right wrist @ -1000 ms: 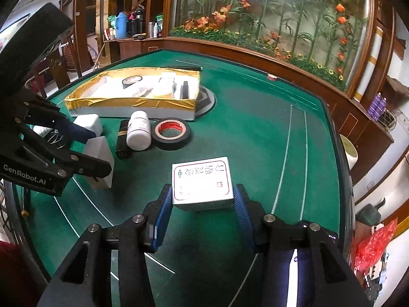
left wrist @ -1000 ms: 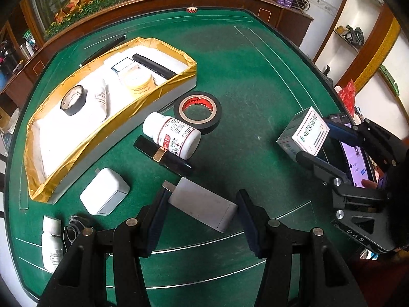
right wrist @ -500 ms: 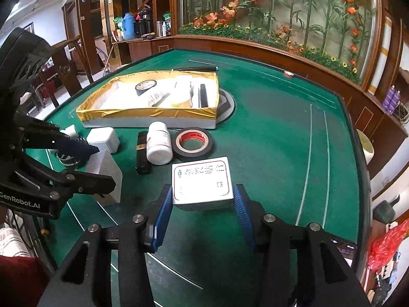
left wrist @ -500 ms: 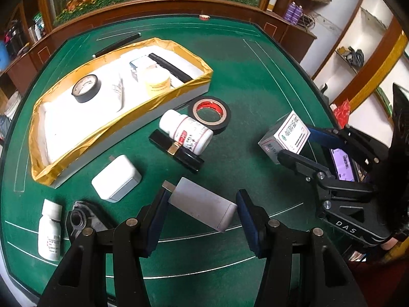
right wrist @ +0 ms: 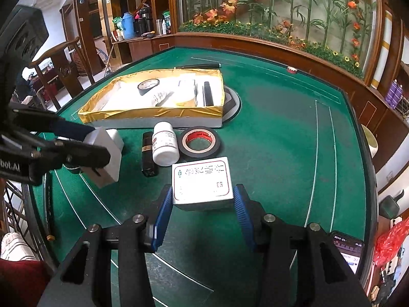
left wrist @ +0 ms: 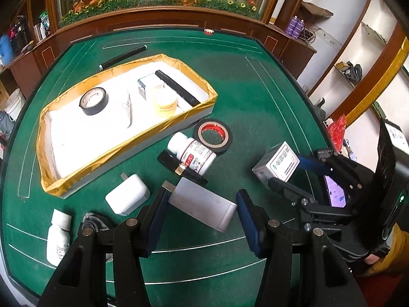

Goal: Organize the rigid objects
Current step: 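Lift white block toward tray with left tool while right tool carries medicine box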

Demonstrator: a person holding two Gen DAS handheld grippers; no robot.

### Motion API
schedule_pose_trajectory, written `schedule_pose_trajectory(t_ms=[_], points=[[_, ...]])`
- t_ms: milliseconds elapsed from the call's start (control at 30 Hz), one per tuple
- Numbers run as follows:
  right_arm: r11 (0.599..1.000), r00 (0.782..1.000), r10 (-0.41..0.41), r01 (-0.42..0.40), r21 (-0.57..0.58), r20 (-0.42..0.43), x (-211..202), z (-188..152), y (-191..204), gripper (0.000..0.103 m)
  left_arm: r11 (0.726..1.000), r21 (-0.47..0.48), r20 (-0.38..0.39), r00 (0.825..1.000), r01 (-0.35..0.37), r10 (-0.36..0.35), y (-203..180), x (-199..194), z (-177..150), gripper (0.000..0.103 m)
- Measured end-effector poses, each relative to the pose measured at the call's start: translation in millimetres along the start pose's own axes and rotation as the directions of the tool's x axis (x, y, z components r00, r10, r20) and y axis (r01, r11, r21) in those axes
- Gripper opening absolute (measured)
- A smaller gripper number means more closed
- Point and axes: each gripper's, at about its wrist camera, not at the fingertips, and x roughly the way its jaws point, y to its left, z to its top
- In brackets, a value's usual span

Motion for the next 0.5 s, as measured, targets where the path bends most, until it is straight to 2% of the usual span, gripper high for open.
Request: schedule_pose_trajectory(t_ms=[500], points=[[1.0,1.0,-0.004,0.004,0.007,-0.002,0.9,1.0,-1.3,0.047,1.0,-0.017,0.012,1.0,-0.009,0.009,10.2,-1.1,10.1,0.057]])
